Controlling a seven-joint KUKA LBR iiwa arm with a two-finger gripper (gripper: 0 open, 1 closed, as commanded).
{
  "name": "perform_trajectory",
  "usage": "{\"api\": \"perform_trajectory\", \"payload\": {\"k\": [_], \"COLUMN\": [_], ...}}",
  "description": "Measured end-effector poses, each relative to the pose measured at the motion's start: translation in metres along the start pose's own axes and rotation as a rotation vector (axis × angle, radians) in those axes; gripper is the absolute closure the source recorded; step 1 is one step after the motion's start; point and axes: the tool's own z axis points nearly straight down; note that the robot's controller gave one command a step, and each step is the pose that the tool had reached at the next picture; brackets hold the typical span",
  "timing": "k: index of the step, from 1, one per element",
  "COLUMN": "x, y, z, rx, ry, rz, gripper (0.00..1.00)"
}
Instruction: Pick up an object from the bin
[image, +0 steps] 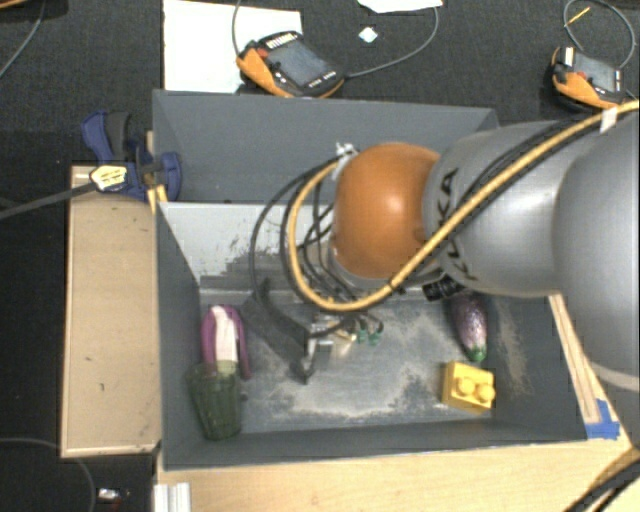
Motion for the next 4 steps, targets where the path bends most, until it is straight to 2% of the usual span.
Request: {"api": "perform_trajectory", "payload": {"k": [1,2,3,4], "x": [0.003,0.003,0.003,0.003], "y": [-0.011,-0.008,-0.070,-0.070], "z": [-0.103,-0.129,-0.173,-0.173], "rx": [-0.005,-0.006,-0.006,-0.006], "ry": [-0.007,-0.014,-0.018,-0.018], "rz": [0.002,-0.005,-0.082,-0.083], "gripper": [0.00,0.00,1.00,1.00]}}
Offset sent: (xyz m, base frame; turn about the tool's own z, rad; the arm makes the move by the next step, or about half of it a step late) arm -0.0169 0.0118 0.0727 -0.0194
